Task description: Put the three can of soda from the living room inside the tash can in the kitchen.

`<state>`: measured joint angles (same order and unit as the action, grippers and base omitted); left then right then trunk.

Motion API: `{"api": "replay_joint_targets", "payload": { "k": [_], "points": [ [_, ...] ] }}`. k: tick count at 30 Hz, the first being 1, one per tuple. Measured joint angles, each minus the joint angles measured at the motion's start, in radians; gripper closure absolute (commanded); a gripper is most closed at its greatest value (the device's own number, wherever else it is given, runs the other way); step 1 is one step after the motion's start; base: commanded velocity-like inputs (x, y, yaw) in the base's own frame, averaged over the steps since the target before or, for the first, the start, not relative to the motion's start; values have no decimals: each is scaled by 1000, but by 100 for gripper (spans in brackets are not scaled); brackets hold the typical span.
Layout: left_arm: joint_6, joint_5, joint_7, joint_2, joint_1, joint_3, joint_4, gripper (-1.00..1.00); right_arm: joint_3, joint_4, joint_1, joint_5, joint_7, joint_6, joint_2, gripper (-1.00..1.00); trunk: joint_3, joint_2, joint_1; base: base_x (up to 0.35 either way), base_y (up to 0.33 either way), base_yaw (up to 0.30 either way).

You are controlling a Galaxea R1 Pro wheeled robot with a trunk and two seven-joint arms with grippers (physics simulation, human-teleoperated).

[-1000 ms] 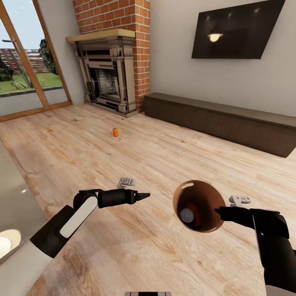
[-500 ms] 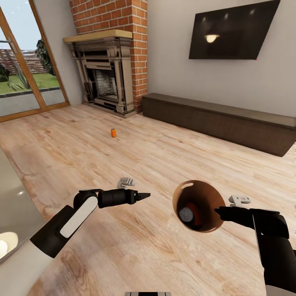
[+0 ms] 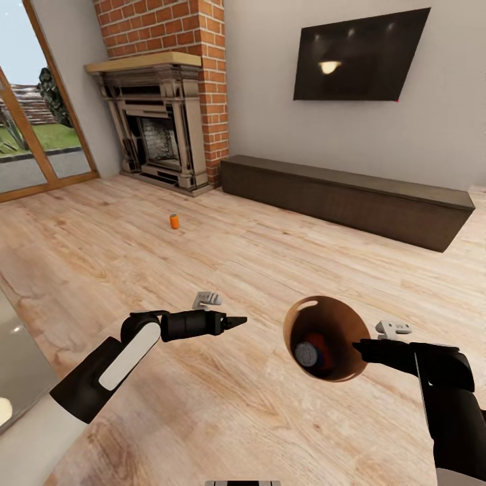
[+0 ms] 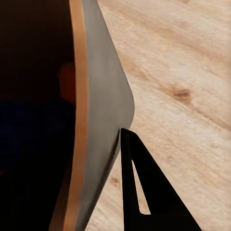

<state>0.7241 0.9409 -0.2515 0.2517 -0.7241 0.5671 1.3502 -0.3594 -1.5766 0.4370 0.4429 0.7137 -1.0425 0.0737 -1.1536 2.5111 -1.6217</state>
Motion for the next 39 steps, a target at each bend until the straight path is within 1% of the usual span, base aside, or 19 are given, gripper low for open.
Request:
{"api": "replay_joint_targets", "payload": {
  "k": [5, 11, 16, 19, 21, 23, 25, 29, 31, 36, 39],
  "points": [
    [3, 6, 1, 0, 0, -1, 0, -100, 0, 0, 0, -7, 0, -3, 0, 100, 0, 0, 0, 0, -140, -3],
    [35, 4, 2, -3, 0, -3, 0, -100, 0, 0, 0, 6, 0, 2, 0, 100, 0, 0, 0, 0, -320, 0],
    [38, 4, 2, -3, 0, -4, 0, -100, 0, 0, 0, 1, 0, 0, 0, 100, 0, 0, 0, 0, -332, 0],
    [38, 4, 2, -3, 0, -4, 0, -100, 0, 0, 0, 18, -2, 6, 0, 100, 0, 0, 0, 0, -145, 30],
    [38, 4, 2, -3, 0, -4, 0, -100, 1, 0, 0, 21, -2, 7, 0, 100, 0, 0, 0, 0, -50, 152],
    [38, 4, 2, -3, 0, -4, -1, -100, 1, 0, 0, 3, 0, 2, 0, 100, 0, 0, 0, 0, -23, 206],
    [38, 4, 2, -3, 0, -4, -1, -100, 2, 0, 0, -5, 0, 2, 0, 100, 0, 0, 0, 0, -10, 234],
    [38, 4, 5, -3, 0, -4, -2, -100, 2, 0, 0, 9, -1, 9, 0, 100, 0, 0, 0, 0, -3, 248],
    [38, 4, 7, -4, 0, -6, -6, -100, 2, 0, 1, 5, -1, 9, 0, 100, 0, 0, 0, 0, -1, 252],
    [34, 2, 12, -5, 0, -11, -37, -100, 3, 0, 0, 2, 0, 7, 0, 100, 0, 0, 0, 31, -26, 253],
    [31, 0, 14, -6, 0, -14, -87, -100, 3, 0, 0, -2, 0, 6, 0, 100, 0, 0, 0, 244, -184, 251]
  ]
}}
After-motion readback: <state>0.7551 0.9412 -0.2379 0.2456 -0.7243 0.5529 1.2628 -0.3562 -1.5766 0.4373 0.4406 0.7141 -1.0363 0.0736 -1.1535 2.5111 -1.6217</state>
